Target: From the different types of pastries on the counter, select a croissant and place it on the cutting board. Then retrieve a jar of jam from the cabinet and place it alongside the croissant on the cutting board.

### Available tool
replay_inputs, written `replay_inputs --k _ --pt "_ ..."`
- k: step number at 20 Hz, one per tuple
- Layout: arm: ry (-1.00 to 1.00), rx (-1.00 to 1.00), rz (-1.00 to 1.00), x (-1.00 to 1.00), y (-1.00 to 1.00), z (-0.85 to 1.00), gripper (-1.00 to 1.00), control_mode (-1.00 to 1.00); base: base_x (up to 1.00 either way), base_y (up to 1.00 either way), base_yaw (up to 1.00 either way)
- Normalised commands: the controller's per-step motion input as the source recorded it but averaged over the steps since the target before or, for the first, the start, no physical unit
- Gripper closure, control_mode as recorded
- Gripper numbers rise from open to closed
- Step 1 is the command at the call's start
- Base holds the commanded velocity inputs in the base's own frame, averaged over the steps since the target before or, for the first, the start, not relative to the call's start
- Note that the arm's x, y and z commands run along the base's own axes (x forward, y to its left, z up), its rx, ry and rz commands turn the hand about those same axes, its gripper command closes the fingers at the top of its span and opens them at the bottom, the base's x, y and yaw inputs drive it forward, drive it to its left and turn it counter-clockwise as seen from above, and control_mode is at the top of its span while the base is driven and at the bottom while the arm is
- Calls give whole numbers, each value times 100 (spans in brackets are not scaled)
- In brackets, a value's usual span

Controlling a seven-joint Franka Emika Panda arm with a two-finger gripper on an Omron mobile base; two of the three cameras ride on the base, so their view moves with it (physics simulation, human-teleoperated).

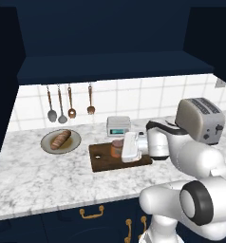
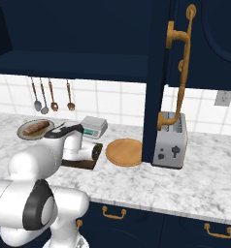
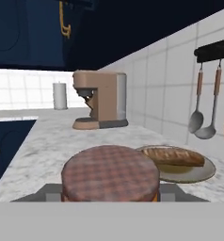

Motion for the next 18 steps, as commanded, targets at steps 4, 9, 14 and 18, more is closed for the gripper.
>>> replay_inputs --k 4,9,14,18 --pt "0 1 -3 0 -1 5 -100 -100 0 0 0" --pt "0 2 -2 -2 -2 18 -100 -100 0 0 0" --pt "1 7 -17 -46 -5 33 -100 -100 0 0 0" --pt "3 4 -32 -83 -1 22 -100 -100 0 0 0"
